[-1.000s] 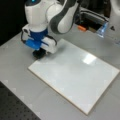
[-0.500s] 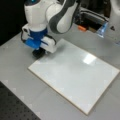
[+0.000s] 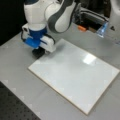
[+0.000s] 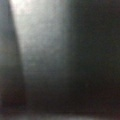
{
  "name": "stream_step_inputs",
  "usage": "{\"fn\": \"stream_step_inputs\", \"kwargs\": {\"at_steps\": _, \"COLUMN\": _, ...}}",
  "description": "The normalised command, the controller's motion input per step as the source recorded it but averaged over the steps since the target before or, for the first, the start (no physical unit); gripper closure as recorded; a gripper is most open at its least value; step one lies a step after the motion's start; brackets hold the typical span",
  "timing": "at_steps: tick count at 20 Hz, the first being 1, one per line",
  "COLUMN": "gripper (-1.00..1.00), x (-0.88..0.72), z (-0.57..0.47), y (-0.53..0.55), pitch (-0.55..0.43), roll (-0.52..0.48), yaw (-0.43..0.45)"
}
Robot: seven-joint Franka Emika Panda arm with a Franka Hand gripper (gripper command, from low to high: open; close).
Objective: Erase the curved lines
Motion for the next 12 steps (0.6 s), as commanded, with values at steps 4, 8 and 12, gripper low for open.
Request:
{"fn": "stream_step_inputs", "kwargs": {"at_steps": 4, "gripper": -1.0, "x": 0.0, "z": -0.05, "y": -0.1, "pitch": 0.015, "roll": 0.2, "yaw": 0.007}}
{"fn": "stream_step_inputs", "kwargs": {"at_steps": 8, "gripper": -1.0, "x": -0.01, "z": -0.06, "y": -0.09, "pitch": 0.004, "roll": 0.168, "yaw": 0.007}}
{"fn": "stream_step_inputs", "kwargs": {"at_steps": 12, "gripper": -1.0, "x": 0.0, "z": -0.07, "y": -0.09, "pitch": -0.015, "roll": 0.173, "yaw": 0.004}}
